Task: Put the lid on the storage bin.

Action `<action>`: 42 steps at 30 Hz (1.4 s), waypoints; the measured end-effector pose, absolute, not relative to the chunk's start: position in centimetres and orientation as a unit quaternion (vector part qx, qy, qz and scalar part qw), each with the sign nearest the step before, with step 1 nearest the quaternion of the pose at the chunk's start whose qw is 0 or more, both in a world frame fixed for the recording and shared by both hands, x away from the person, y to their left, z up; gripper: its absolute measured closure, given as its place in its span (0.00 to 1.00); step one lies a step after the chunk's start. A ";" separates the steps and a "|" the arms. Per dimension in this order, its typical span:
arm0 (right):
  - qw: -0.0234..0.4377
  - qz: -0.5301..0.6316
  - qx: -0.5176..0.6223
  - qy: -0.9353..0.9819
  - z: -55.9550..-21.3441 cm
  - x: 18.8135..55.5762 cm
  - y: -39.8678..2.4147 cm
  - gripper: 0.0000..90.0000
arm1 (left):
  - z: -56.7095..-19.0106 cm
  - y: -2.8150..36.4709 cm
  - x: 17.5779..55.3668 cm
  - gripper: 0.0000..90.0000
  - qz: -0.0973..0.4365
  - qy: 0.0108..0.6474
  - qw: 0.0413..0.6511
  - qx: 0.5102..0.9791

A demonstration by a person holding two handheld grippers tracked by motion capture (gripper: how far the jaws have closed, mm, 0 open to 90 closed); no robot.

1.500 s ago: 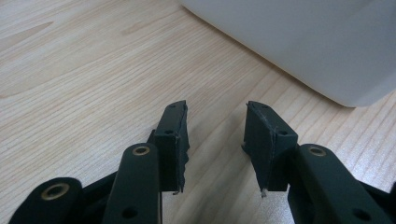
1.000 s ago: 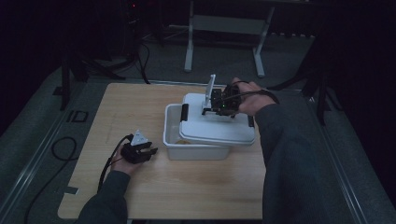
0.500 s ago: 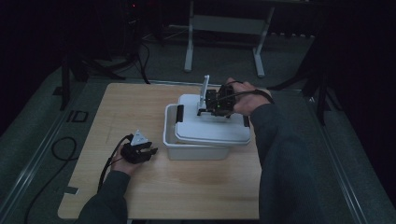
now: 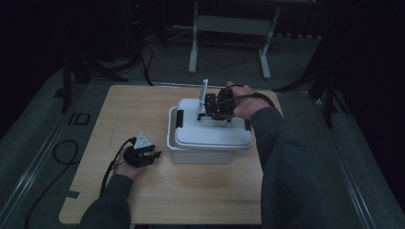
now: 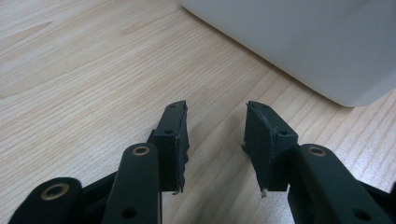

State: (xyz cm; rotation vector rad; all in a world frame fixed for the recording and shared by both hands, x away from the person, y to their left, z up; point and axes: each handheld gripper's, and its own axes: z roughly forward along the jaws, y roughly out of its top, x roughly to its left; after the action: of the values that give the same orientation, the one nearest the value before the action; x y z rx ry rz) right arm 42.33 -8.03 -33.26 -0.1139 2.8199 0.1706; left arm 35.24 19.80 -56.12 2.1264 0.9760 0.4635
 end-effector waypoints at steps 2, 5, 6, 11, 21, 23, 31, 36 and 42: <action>0.156 0.059 -0.039 0.985 -33.3 42.3 -8.0 0.94 | -56.1 19.8 35.2 0.66 0.181 0.380 0.369 0.828; 0.155 0.064 -0.041 0.985 -33.4 42.4 -7.6 0.94 | -56.1 19.8 35.2 0.66 0.180 0.381 0.370 0.828; 0.155 0.066 -0.043 0.985 -33.5 42.4 -7.6 0.94 | -56.1 19.8 35.2 0.66 0.180 0.381 0.370 0.828; 0.156 0.063 -0.046 0.985 -33.6 42.4 -7.0 0.94 | -56.1 19.8 35.2 0.66 0.180 0.380 0.370 0.828; 0.152 0.064 -0.050 0.985 -33.8 42.6 -6.2 0.94 | -56.1 19.8 35.2 0.66 0.180 0.381 0.370 0.828; 0.152 0.063 -0.051 0.985 -33.9 42.7 -6.1 0.94 | -56.1 19.8 35.2 0.66 0.180 0.381 0.371 0.828; 0.148 0.063 -0.055 0.986 -34.4 42.9 -5.6 0.94 | -56.1 19.8 35.2 0.66 0.180 0.382 0.371 0.827; 0.147 0.063 -0.054 0.986 -34.6 43.1 -5.4 0.94 | -56.1 19.8 35.3 0.66 0.180 0.381 0.371 0.827; 0.144 0.062 -0.055 0.986 -34.8 43.2 -5.2 0.94 | -56.1 19.8 35.2 0.65 0.180 0.380 0.370 0.828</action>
State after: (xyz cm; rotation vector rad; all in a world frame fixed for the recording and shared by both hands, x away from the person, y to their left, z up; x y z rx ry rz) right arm 43.15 -5.15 -34.80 -0.1581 2.8429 0.1791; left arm 35.24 19.79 -56.12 2.1257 0.9753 0.4619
